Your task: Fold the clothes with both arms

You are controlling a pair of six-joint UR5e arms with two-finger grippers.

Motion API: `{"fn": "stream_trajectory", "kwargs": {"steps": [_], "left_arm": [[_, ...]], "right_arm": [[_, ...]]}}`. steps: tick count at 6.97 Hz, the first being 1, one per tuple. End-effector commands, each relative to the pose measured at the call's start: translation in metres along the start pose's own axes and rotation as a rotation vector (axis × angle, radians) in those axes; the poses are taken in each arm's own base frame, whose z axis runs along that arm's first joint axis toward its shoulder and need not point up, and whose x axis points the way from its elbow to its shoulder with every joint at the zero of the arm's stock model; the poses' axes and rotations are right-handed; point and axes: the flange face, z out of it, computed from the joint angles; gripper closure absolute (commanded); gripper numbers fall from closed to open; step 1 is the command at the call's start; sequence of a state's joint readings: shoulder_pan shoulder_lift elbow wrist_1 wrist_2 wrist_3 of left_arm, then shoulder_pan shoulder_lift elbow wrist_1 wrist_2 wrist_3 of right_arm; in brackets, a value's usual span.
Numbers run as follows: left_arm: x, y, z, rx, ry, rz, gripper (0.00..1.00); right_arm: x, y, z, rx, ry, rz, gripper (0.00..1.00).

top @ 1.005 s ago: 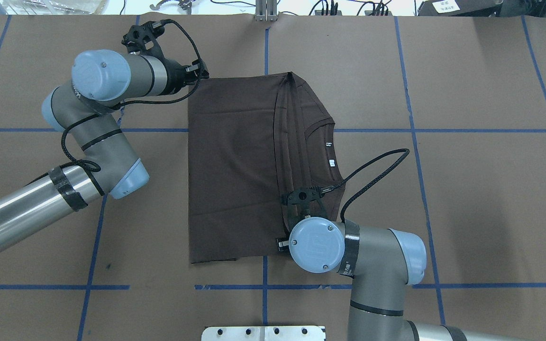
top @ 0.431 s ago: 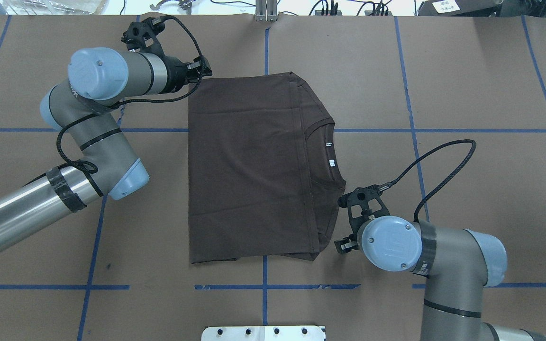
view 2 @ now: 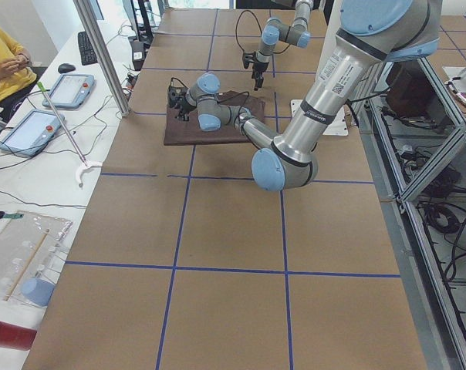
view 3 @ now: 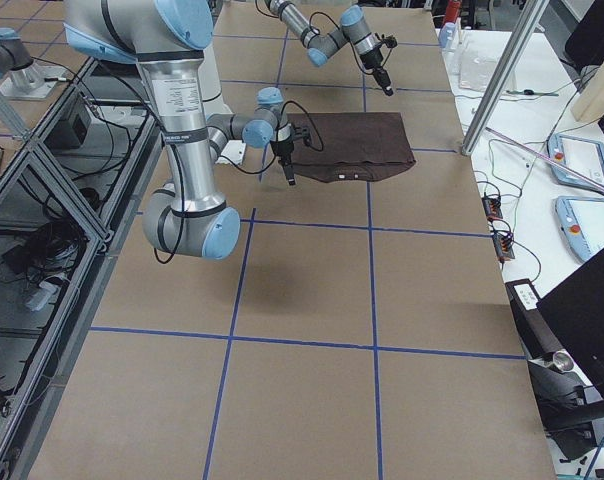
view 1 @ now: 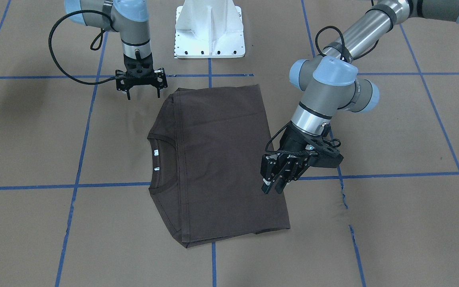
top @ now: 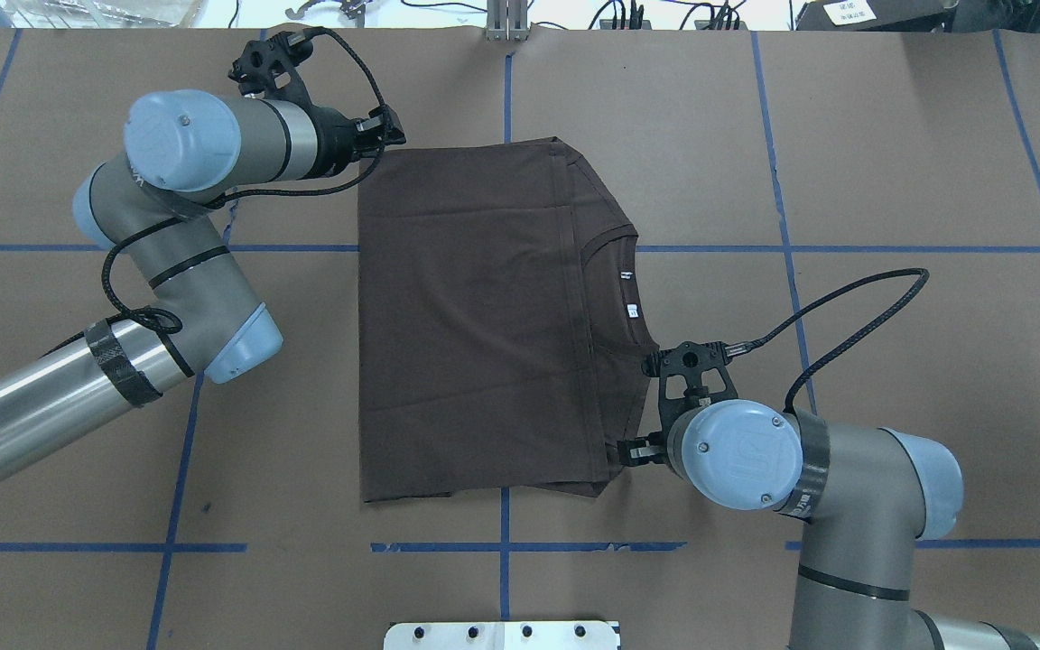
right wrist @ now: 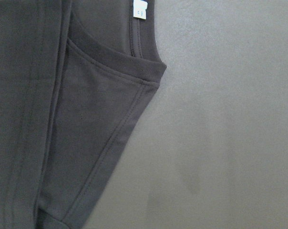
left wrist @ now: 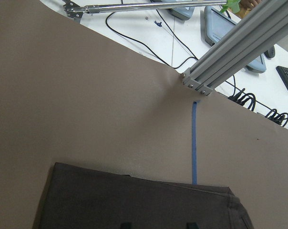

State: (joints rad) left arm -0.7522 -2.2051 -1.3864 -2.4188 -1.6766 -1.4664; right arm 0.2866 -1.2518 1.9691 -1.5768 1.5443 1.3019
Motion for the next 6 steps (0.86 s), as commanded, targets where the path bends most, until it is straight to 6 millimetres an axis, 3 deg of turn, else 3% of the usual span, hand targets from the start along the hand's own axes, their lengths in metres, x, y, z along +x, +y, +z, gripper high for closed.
{"fn": "stream_trajectory", "kwargs": {"steps": [1,2,3,6], "left_arm": [[0.0,0.0,0.0,-0.001,-0.002,0.0,0.51],[-0.002,0.001,0.0,-0.001,-0.003,0.0,0.51],[-0.001,0.0,0.0,-0.001,-0.003,-0.002,0.51],[-0.002,0.002,0.001,-0.003,-0.008,-0.005,0.51]], "right_arm": [[-0.039,0.018,0.009,-0.027,-0.163,0.471,0.02],[-0.047,0.02,0.008,-0.046,-0.246,0.627,0.01],[-0.048,0.011,-0.005,-0.051,-0.309,0.682,0.0],[-0.048,0.008,-0.007,-0.033,-0.339,0.789,0.0]]}}
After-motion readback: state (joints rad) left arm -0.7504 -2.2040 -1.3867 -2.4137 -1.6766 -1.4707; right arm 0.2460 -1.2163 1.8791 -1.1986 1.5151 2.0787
